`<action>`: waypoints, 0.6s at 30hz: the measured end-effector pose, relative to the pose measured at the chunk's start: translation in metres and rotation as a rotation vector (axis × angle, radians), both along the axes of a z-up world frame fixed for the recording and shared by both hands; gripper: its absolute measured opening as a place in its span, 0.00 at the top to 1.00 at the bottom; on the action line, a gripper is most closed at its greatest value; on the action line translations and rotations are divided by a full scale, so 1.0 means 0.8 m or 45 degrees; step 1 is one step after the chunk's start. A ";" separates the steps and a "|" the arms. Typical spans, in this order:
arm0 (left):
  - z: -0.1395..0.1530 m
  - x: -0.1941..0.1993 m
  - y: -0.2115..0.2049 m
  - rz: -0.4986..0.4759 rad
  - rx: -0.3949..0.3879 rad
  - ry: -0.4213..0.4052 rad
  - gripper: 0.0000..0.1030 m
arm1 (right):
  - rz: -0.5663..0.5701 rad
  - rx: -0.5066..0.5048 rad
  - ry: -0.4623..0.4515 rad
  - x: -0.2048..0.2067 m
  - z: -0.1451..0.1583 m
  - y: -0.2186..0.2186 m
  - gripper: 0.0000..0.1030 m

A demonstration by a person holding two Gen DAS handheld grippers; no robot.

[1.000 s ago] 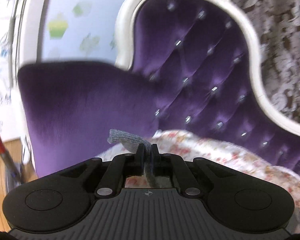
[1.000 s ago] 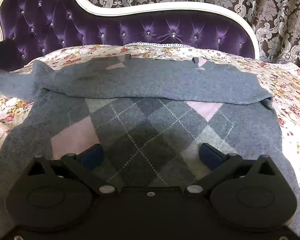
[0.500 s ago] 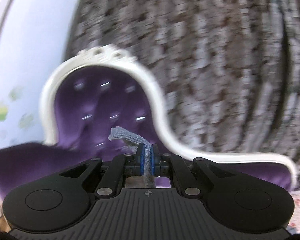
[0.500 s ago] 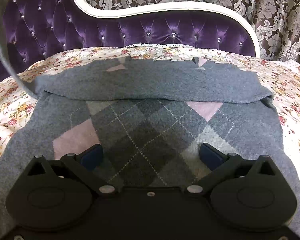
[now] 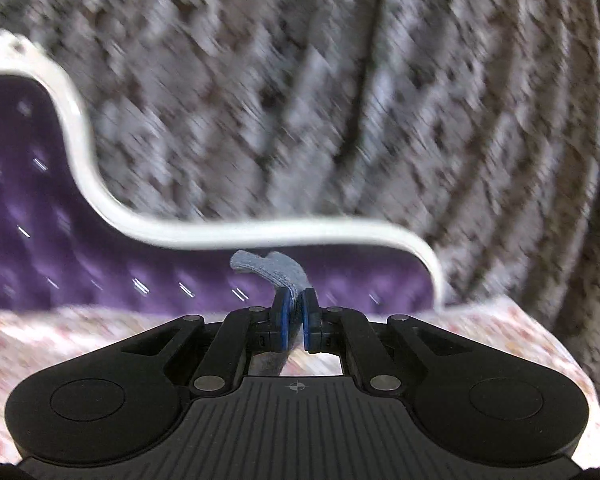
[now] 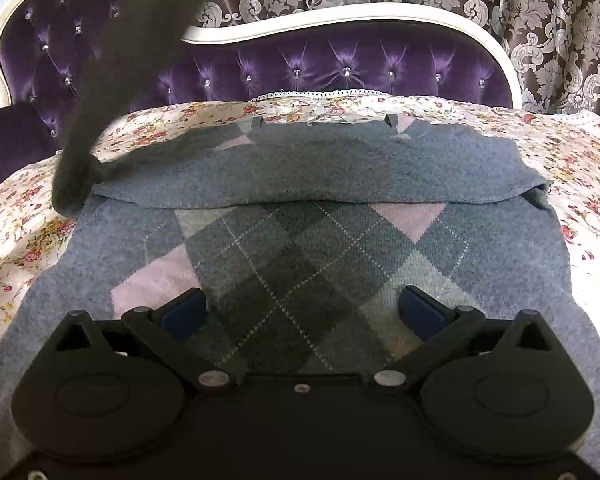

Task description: Fold small clothes

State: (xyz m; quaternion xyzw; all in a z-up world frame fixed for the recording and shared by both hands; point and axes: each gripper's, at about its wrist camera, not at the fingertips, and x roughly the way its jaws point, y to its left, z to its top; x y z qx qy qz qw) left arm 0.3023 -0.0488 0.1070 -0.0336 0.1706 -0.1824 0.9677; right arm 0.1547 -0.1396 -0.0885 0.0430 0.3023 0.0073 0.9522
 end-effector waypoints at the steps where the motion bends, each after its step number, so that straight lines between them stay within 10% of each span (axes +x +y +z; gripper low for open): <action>1: -0.012 0.003 -0.013 -0.023 -0.002 0.034 0.92 | 0.000 0.003 -0.001 0.000 0.000 0.000 0.00; 11: -0.068 -0.008 -0.056 -0.107 0.089 0.121 0.64 | 0.000 0.015 -0.002 0.001 0.001 -0.001 0.00; 18: -0.094 -0.034 -0.001 0.051 0.107 0.142 0.59 | 0.001 0.043 -0.004 0.001 0.001 -0.005 0.00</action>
